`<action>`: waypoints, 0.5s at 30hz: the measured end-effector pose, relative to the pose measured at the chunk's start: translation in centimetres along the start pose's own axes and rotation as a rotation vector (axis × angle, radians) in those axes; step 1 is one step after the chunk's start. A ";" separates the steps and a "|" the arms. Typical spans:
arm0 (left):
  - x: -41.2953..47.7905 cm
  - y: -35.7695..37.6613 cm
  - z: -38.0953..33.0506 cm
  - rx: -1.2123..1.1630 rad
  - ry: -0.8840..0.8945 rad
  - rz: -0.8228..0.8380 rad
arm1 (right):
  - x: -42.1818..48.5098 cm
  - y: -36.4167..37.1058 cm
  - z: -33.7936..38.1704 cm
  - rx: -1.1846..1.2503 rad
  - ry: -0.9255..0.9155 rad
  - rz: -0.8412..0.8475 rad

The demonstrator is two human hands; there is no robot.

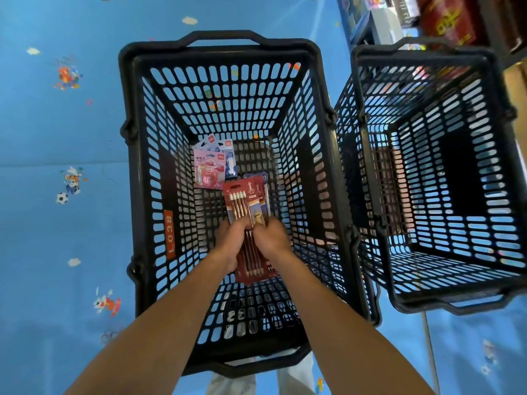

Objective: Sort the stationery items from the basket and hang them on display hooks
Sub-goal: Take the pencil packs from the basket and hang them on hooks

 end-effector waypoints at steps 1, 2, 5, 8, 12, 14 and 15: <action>0.0 -0.1 0.0 0.003 0.016 -0.008 | -0.1 0.1 0.1 -0.001 0.005 0.000; 0.1 -0.3 0.1 0.006 0.026 -0.015 | -0.3 0.3 0.3 -0.015 0.010 -0.003; 0.1 -0.8 0.0 -0.012 0.028 -0.038 | -0.6 0.7 0.8 -0.161 -0.014 -0.016; 0.1 -1.1 0.1 -0.055 0.016 -0.036 | -1.0 1.0 1.0 -0.286 -0.011 -0.043; -0.3 -1.1 0.2 -0.153 -0.028 0.007 | -1.6 1.2 1.2 -0.319 -0.010 -0.049; -0.3 -1.1 0.3 -0.196 -0.003 0.023 | -2.0 1.1 1.3 -0.285 -0.022 -0.044; -0.4 -1.1 0.3 -0.216 0.004 0.036 | -2.2 1.0 1.3 -0.257 -0.036 -0.047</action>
Point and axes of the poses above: each hand's wrist, its own x-axis towards the middle knuckle, its own y-axis out of the palm, z = x × y, the point moved 1 cm from there along x, towards the middle knuckle, and after that the axes turned 6 degrees about -x, right-handed, at the moved point
